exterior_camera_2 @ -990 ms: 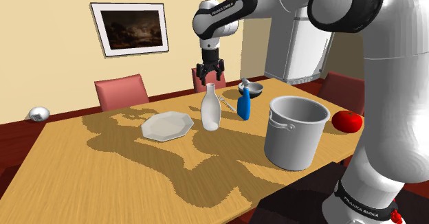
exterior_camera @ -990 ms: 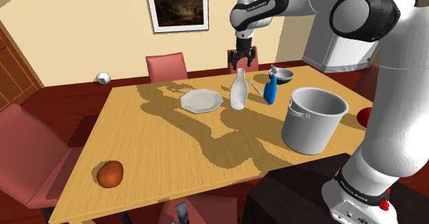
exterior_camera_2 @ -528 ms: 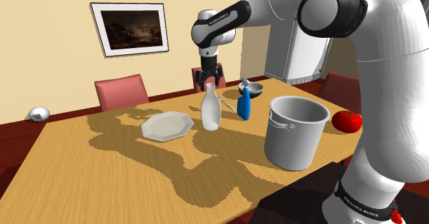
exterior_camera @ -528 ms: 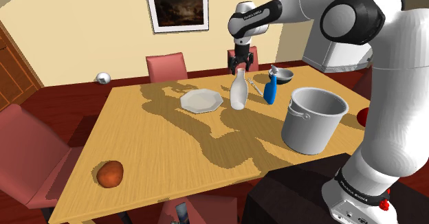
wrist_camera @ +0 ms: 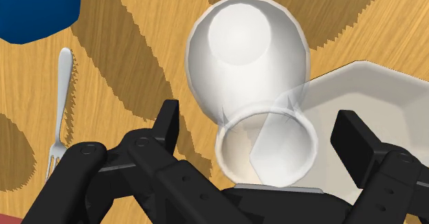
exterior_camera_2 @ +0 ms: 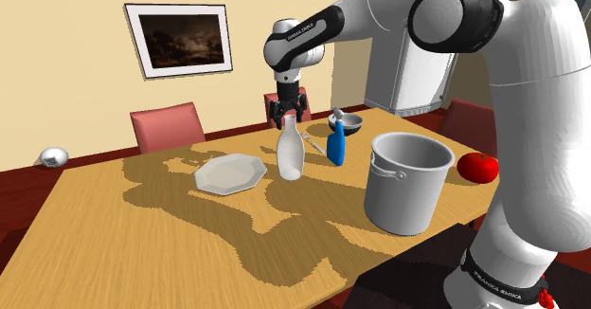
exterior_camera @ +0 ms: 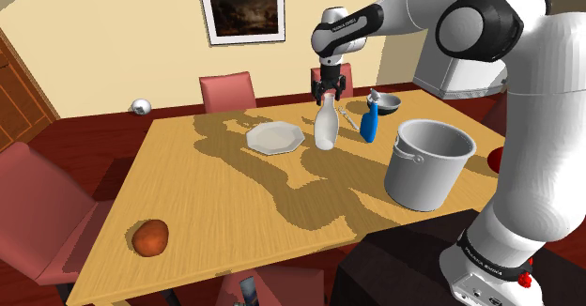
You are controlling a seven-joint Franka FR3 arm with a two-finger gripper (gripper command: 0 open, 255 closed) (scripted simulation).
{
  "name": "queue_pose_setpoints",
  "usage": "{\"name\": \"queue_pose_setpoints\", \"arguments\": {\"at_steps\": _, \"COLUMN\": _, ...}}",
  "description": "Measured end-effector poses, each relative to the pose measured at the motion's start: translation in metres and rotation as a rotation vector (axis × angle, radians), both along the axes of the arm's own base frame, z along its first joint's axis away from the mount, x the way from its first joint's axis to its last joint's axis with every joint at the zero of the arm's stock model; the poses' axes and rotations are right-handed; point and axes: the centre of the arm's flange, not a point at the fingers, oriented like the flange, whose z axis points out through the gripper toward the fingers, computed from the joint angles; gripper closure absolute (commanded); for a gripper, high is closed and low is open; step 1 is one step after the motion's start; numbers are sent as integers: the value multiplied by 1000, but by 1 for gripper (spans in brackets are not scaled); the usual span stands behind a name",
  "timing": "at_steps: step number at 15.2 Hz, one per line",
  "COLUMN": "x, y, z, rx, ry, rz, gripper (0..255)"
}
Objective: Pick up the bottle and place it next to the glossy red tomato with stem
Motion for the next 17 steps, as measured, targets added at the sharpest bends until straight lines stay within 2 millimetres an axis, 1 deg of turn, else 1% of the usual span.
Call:
{"name": "queue_pose_setpoints", "arguments": {"at_steps": 1, "x": 0, "y": 0, "z": 0, "rx": 0, "ry": 0, "rz": 0, "gripper": 255}}
{"name": "queue_pose_setpoints", "arguments": {"at_steps": 11, "x": 0, "y": 0, "z": 0, "rx": 0, "ry": -1, "rz": 0, "gripper": 255}}
{"name": "queue_pose_setpoints", "arguments": {"at_steps": 13, "x": 1, "y": 0, "z": 6, "rx": 0, "ry": 0, "rz": 0, "gripper": 255}}
{"name": "queue_pose_setpoints", "arguments": {"at_steps": 17, "x": 1, "y": -1, "z": 26, "rx": 0, "ry": 0, "rz": 0, "gripper": 255}}
